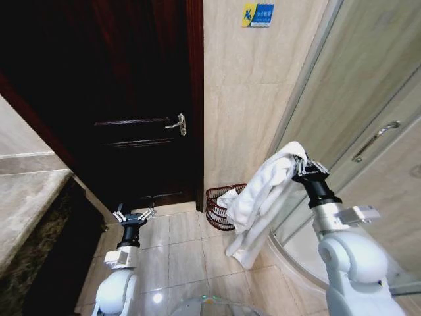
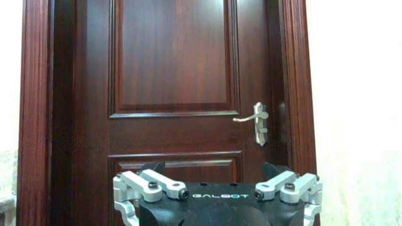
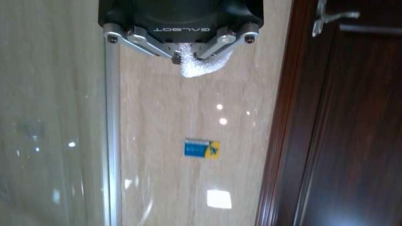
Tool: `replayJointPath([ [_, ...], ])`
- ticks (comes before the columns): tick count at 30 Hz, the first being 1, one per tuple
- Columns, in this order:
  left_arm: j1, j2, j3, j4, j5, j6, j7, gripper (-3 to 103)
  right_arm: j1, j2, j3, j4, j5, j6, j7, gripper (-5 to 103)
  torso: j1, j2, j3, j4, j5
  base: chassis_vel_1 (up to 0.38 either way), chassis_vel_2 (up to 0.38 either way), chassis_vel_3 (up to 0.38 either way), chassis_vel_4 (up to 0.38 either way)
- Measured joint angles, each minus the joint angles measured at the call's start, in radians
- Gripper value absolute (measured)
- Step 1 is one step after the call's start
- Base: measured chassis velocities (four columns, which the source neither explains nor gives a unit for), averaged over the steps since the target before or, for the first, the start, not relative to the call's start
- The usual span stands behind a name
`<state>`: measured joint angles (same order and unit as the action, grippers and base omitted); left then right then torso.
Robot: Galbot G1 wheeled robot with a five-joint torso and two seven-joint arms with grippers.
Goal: Discard the used towel into the hamper.
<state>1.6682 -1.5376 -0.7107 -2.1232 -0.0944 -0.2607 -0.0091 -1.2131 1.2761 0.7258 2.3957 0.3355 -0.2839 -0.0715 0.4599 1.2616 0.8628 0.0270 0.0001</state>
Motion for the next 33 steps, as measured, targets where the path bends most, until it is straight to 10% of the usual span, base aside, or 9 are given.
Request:
replayJointPath([
  [14,0.001,-0.056,0.015,0.052,0.007,-0.169,0.049,100,0.263,-0.107,-0.016,-0.084,0.149,-0.092,0.030,2,0.030,0.066,0.036,0.0000,-0.0002,0.000,0.000,0.000,0.000],
  [33,0.013,-0.072,-0.007,0.076,0.059,-0.205,0.061,100,0.797,-0.148,-0.189,-0.417,0.286,-0.084,0.085,2,0.028,0.062,0.033,0.0001,-0.0002,0.000,0.000,0.000,0.000],
])
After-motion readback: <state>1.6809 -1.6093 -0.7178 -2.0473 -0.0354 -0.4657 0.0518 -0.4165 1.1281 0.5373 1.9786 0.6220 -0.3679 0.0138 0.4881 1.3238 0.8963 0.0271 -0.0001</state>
